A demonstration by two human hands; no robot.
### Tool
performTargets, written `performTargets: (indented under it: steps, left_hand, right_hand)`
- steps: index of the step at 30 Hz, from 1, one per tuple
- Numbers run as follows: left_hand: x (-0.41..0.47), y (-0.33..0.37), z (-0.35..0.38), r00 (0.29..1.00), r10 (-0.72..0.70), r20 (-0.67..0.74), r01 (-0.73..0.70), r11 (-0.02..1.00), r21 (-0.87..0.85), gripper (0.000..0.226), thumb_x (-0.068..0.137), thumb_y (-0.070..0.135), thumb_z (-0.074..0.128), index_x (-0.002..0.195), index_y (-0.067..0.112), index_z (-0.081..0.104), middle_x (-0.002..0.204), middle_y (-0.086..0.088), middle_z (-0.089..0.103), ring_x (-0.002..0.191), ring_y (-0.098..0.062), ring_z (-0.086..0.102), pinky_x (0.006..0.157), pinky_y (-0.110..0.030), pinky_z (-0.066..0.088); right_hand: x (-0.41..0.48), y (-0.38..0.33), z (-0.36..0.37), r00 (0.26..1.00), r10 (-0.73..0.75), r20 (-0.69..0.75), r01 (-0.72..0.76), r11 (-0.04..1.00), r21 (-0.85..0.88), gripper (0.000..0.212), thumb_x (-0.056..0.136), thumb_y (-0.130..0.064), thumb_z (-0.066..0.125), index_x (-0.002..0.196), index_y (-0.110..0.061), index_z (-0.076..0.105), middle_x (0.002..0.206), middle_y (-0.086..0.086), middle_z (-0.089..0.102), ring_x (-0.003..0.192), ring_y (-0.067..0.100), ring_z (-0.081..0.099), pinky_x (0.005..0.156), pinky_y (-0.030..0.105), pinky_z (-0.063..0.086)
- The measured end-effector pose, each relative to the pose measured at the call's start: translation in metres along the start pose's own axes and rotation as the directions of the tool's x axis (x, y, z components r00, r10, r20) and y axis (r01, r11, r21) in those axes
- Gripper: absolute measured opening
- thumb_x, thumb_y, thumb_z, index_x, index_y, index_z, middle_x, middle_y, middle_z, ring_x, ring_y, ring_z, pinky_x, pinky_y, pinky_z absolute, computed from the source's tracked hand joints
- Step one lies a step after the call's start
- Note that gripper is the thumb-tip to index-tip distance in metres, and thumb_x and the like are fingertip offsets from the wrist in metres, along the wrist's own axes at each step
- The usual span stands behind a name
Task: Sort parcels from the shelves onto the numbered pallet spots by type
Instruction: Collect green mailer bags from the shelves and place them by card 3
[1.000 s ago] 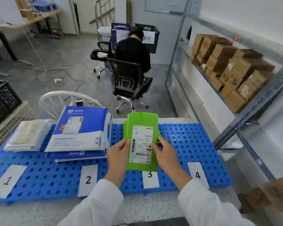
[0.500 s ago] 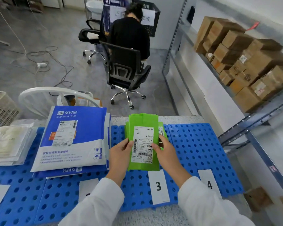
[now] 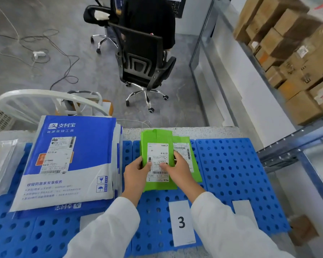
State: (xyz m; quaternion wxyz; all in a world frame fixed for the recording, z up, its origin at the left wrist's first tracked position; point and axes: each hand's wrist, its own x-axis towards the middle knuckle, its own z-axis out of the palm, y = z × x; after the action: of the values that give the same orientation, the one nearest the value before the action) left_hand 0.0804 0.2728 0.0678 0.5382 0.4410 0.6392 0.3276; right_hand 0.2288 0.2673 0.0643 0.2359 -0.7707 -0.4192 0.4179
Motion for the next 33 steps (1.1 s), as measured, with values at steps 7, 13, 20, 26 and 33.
performTargets:
  steps: [7, 13, 20, 26, 33]
  left_hand:
    - [0.021, -0.012, 0.014, 1.000, -0.002, -0.004, 0.002, 0.998, 0.069, 0.018, 0.093, 0.015, 0.060, 0.100, 0.031, 0.065, 0.088, 0.012, 0.071, 0.086, -0.013, 0.069, 0.072, -0.032, 0.059]
    - [0.024, -0.022, 0.025, 0.998, 0.001, -0.060, 0.005, 0.996, 0.092, 0.025, 0.093, 0.016, 0.060, 0.117, 0.023, 0.061, 0.102, 0.011, 0.068, 0.088, -0.006, 0.064, 0.067, -0.020, 0.051]
    - [0.016, -0.019, 0.024, 0.997, 0.019, -0.074, -0.009, 0.991, 0.133, 0.037, 0.093, 0.010, 0.058, 0.129, 0.018, 0.054, 0.115, 0.005, 0.064, 0.097, -0.010, 0.059, 0.073, -0.017, 0.045]
    - [0.008, 0.019, 0.007, 0.986, 0.169, 0.009, -0.163, 0.932, 0.323, 0.034, 0.095, 0.014, 0.054, 0.128, 0.018, 0.054, 0.132, 0.000, 0.055, 0.115, -0.027, 0.057, 0.098, -0.043, 0.048]
    - [-0.017, 0.105, -0.011, 0.763, 0.383, 0.521, -0.645, 0.400, 0.651, 0.042, 0.097, 0.026, 0.050, 0.137, 0.014, 0.045, 0.142, -0.004, 0.044, 0.130, -0.019, 0.040, 0.103, -0.031, 0.035]
  right_hand:
    - [0.014, -0.008, -0.002, 0.997, 0.063, 0.046, -0.059, 0.995, -0.079, 0.083, 0.088, -0.028, 0.069, 0.153, -0.013, 0.019, 0.155, 0.001, 0.030, 0.143, 0.021, 0.028, 0.113, 0.035, 0.028]
    - [0.024, -0.003, 0.003, 0.991, 0.051, 0.121, -0.036, 0.992, -0.119, 0.086, 0.090, -0.029, 0.065, 0.154, -0.014, 0.010, 0.158, 0.005, 0.023, 0.144, 0.023, 0.025, 0.114, 0.038, 0.027]
    - [0.012, -0.011, 0.007, 0.991, -0.002, 0.134, 0.024, 0.986, -0.162, 0.085, 0.093, -0.027, 0.062, 0.154, -0.011, 0.005, 0.156, 0.008, 0.026, 0.142, 0.024, 0.028, 0.114, 0.035, 0.027]
    - [-0.009, -0.032, -0.026, 0.971, -0.175, 0.163, 0.223, 0.909, -0.352, 0.070, 0.096, -0.036, 0.055, 0.151, -0.010, 0.021, 0.155, 0.010, 0.026, 0.142, 0.024, 0.027, 0.114, 0.035, 0.024]
    - [-0.059, -0.040, -0.112, 0.957, -0.246, 0.152, 0.289, 0.784, -0.549, 0.059, 0.096, -0.040, 0.054, 0.144, -0.010, 0.038, 0.145, 0.007, 0.041, 0.131, 0.023, 0.042, 0.105, 0.036, 0.035]
